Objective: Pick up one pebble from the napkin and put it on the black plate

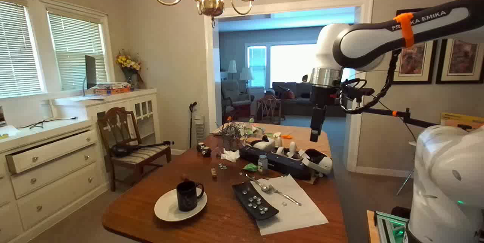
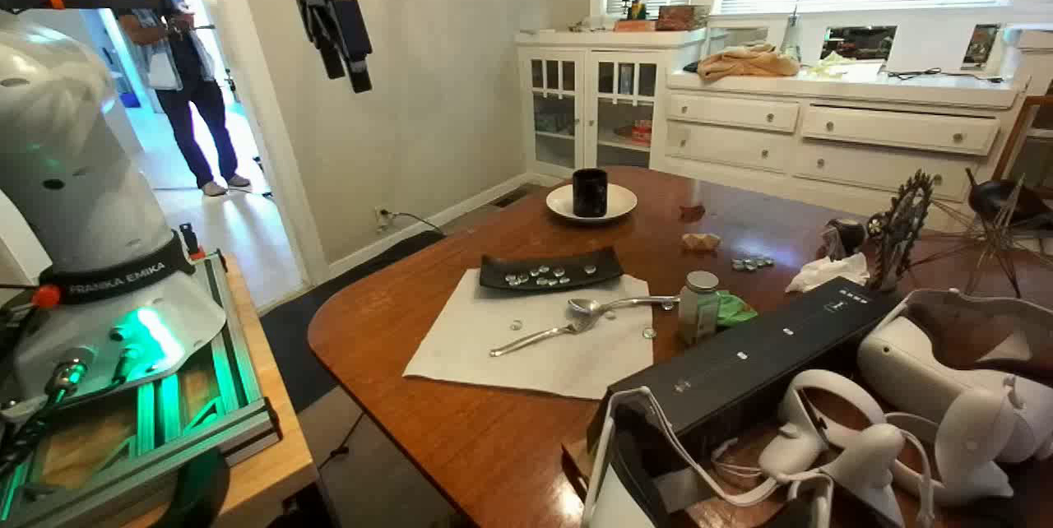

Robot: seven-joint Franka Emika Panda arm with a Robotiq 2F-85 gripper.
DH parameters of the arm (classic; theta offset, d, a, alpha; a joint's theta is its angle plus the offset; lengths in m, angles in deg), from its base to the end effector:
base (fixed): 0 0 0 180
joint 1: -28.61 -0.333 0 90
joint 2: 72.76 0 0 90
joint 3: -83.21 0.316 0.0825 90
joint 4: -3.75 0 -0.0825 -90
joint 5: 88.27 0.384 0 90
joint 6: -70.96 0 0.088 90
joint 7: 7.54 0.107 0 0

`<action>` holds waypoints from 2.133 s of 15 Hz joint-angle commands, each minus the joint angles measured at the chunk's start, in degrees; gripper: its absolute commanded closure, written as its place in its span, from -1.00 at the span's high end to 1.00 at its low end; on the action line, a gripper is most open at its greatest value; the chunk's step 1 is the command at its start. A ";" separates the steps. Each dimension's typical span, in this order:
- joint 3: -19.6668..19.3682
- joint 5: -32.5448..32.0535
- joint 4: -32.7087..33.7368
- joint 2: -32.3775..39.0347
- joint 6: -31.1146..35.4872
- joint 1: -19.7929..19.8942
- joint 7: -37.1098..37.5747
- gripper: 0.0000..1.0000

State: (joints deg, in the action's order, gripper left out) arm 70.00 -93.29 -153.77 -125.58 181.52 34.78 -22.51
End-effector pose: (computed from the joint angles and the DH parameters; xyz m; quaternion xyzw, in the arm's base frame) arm 0.2742 -0.1017 0.4677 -0.9976 -0.0157 -0.0567 0.0366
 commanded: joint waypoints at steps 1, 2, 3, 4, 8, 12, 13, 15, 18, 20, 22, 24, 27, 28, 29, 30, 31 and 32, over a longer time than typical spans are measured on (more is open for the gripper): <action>0.13 0.12 0.10 0.05 -0.13 0.10 -0.06 1.00; 0.13 0.13 0.09 0.05 -0.13 0.10 -0.06 1.00; 0.13 0.13 0.09 0.05 -0.13 0.10 -0.06 1.00; 0.35 -0.24 0.11 0.89 1.70 0.29 0.45 1.00; 0.55 -0.69 0.02 5.76 11.38 1.05 2.97 1.00; 1.30 -1.02 -0.23 14.38 25.53 2.76 6.36 1.00; 1.68 -1.09 -0.13 16.73 28.49 3.36 7.32 1.00; 2.68 -1.72 0.58 22.59 34.78 4.88 9.41 1.00; 4.85 -4.02 2.51 31.95 42.66 8.16 13.47 1.00; 6.19 -6.35 4.71 37.74 46.18 10.54 16.27 1.00; 7.30 -10.13 7.60 43.43 49.10 13.18 19.61 1.00; 7.84 -15.88 11.67 49.10 50.04 15.80 25.00 1.00; 5.00 -23.35 19.61 56.98 46.59 15.55 34.18 1.00; 3.30 -24.72 22.58 60.19 45.34 14.65 37.54 1.00; 1.67 -24.29 24.97 62.38 43.73 13.32 38.95 1.00; 0.15 -22.96 27.43 65.38 42.16 12.19 40.46 1.00; -1.21 -21.01 30.04 67.58 39.80 11.22 40.78 1.00; -2.39 -19.46 31.87 69.95 38.26 10.40 41.43 1.00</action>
State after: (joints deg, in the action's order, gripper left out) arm 71.19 -115.36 -129.59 -63.63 225.09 48.62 15.10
